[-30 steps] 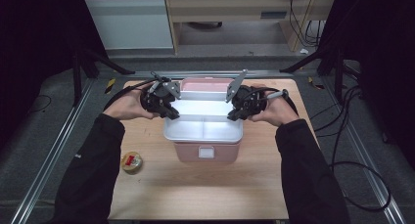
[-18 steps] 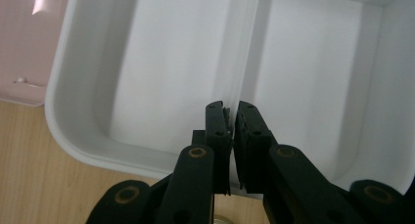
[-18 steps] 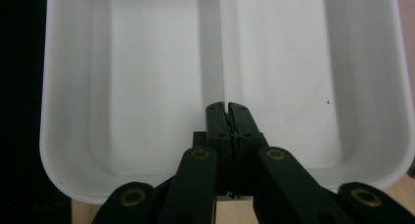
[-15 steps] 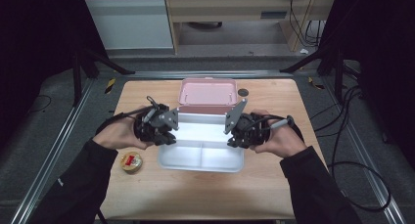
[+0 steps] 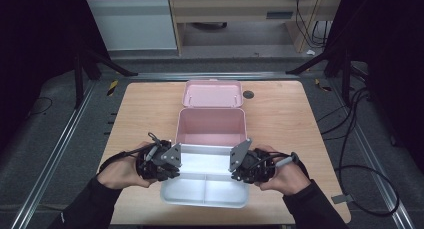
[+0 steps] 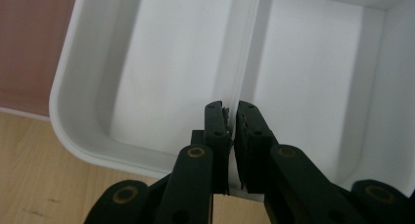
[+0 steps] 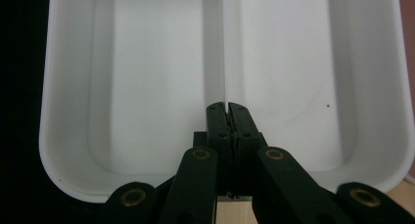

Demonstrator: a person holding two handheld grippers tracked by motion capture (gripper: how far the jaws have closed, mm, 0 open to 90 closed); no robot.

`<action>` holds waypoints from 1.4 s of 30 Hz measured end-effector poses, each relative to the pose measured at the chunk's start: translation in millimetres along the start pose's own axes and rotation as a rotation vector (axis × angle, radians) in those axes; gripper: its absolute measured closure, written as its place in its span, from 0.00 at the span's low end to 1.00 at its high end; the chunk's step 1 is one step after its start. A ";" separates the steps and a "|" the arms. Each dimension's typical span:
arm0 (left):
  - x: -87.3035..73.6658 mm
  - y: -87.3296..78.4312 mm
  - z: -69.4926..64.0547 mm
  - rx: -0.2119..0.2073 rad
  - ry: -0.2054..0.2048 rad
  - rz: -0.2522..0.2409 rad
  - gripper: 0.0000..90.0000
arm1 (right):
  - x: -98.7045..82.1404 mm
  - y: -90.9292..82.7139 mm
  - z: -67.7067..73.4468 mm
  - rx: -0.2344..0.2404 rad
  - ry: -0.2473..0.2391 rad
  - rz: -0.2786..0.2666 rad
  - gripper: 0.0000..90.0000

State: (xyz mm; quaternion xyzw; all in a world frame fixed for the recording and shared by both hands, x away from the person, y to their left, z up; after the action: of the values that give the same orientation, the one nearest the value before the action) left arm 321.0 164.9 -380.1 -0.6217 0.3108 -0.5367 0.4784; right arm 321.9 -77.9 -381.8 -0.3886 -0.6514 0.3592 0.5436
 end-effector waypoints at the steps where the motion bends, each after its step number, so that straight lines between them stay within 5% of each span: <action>1: -1.7 3.6 -1.5 -0.006 -0.002 0.005 0.94 | -2.0 7.0 4.8 0.014 0.007 0.008 1.00; 7: -17.2 35.0 -14.6 -0.056 -0.015 0.042 0.95 | -14.0 40.6 19.4 0.076 0.022 0.020 0.99; 24: -30.7 110.9 -5.6 -0.081 -0.035 0.124 0.95 | -47.0 107.2 15.3 0.107 0.094 0.092 0.97; 30: -32.3 111.2 -2.5 -0.058 -0.058 0.100 0.90 | -47.0 107.7 15.1 0.086 0.111 0.065 0.92; 31: -32.0 106.9 -1.3 -0.066 -0.085 0.055 0.87 | -46.1 105.4 15.0 0.069 0.129 0.031 0.87; 37: -36.7 86.6 3.0 -0.031 -0.128 -0.001 0.66 | -48.2 81.2 10.5 -0.034 0.219 -0.101 0.65; 42: -56.4 59.1 18.3 0.051 -0.263 -0.095 0.51 | -70.0 65.2 1.7 -0.147 0.329 -0.140 0.51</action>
State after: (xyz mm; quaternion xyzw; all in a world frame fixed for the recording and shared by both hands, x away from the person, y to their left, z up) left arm 333.2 199.8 -455.2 -0.6884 0.2019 -0.4805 0.5045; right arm 335.2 -112.1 -470.2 -0.4344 -0.6038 0.2036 0.6366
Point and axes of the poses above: each handheld gripper's, and its own axes: y roughly forward along the jaws, x roughly out of its top, z roughly to its left, the point moved 3 cm from there along y, roughly forward along the jaws, and after that the axes turned 7 degrees about -y, right-handed, at the moved point
